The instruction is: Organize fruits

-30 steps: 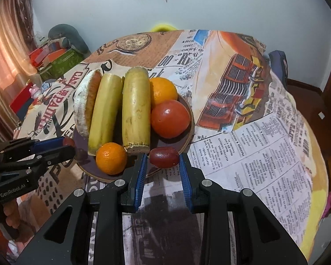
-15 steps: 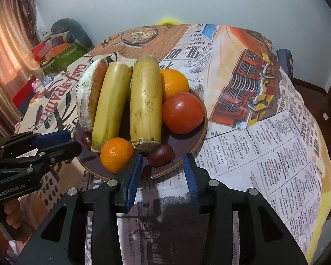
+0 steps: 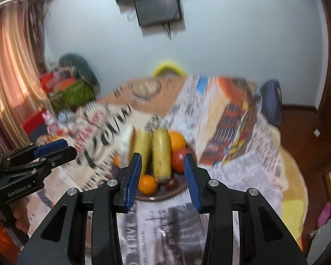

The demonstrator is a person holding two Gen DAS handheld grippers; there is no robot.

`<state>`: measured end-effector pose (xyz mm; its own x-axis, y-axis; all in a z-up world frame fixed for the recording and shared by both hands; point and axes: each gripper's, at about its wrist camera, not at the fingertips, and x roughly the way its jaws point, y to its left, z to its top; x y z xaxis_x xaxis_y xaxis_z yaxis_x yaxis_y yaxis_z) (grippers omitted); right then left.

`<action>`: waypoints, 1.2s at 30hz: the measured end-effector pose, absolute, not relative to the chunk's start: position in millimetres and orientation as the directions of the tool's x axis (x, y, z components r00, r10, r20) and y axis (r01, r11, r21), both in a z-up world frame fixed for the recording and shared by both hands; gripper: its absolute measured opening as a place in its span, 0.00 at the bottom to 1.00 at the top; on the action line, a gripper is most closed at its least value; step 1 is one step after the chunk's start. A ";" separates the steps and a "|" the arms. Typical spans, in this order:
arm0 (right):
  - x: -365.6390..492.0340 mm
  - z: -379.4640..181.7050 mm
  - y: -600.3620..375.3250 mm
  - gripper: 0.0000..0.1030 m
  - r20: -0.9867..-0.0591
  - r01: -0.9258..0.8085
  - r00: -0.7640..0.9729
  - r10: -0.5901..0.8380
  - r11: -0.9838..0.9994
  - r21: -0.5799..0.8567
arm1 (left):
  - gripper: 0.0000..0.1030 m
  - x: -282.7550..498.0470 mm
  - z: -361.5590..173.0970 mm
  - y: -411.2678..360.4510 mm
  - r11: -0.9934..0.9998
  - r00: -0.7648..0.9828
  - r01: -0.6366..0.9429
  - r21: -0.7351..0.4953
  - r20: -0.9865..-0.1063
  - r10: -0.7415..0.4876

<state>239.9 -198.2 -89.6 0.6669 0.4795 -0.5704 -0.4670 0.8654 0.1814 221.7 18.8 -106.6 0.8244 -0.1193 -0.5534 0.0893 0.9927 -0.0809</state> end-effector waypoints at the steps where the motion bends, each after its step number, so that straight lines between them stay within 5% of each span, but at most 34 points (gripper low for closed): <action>1: 231.7 -77.9 -200.2 0.35 -0.547 -0.471 0.683 0.484 0.864 0.178 | 0.38 212.1 -95.8 19.2 0.993 0.840 0.090 -0.081 -0.529 -0.119; 11: 135.9 9.6 -207.0 0.37 -0.303 -0.502 0.803 0.512 0.857 0.119 | 0.38 115.6 -7.2 12.5 0.994 0.952 0.098 -0.051 -0.286 -0.109; 16: 103.5 22.3 -202.9 0.51 -0.228 -0.495 0.834 0.502 0.864 0.093 | 0.50 80.4 10.2 9.3 0.995 0.972 0.092 -0.039 -0.214 -0.099; 28: 80.4 27.0 -200.2 0.95 -0.152 -0.442 0.882 0.447 0.895 0.067 | 0.86 43.1 17.2 4.9 0.999 0.988 0.053 -0.011 -0.144 -0.054; 36: 71.9 21.0 -202.8 1.00 -0.163 -0.420 0.890 0.425 0.905 0.066 | 0.96 34.8 14.3 1.3 0.999 0.991 0.046 -0.001 -0.130 -0.045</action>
<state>71.9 -202.8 21.0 0.8903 0.4250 -0.1633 -0.4199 0.9051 0.0663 34.8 1.3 14.3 0.9905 -0.0454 -0.1296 0.0457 0.9990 -0.0008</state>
